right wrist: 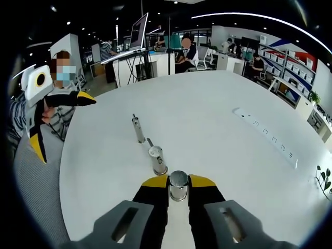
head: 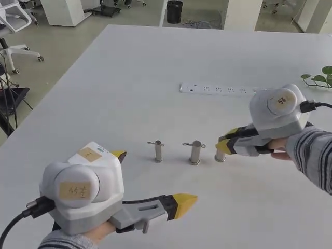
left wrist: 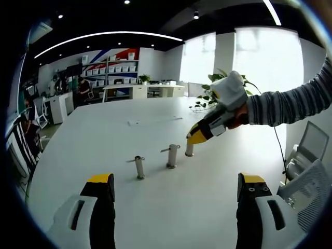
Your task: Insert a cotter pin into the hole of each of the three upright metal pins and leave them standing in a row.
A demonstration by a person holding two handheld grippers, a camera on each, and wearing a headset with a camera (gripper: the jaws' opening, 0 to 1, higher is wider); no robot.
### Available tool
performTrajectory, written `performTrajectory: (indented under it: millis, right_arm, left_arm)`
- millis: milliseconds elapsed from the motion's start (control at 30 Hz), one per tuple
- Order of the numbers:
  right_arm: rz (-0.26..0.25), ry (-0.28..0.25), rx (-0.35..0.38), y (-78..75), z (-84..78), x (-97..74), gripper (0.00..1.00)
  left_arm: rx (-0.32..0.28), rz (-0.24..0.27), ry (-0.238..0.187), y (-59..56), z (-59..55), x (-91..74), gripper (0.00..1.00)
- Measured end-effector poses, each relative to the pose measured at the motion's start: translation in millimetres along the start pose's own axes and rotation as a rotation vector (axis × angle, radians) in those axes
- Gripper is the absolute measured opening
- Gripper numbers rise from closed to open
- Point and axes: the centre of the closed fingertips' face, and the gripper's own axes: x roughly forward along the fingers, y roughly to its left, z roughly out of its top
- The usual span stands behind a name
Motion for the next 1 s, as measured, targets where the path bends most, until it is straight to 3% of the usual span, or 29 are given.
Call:
performTrajectory:
  millis: [467, 1000]
  right_arm:
    - [0.078, 0.009, -0.048, 38.0, -9.3, 3.4, 0.08]
    - [0.135, -0.006, -0.081, 55.7, -12.1, 13.2, 0.08]
  left_arm:
    - [0.006, 0.001, -0.003, -2.4, 0.7, -5.3, 0.98]
    - [0.002, 0.006, 0.001, -2.3, -1.2, -6.3, 0.97]
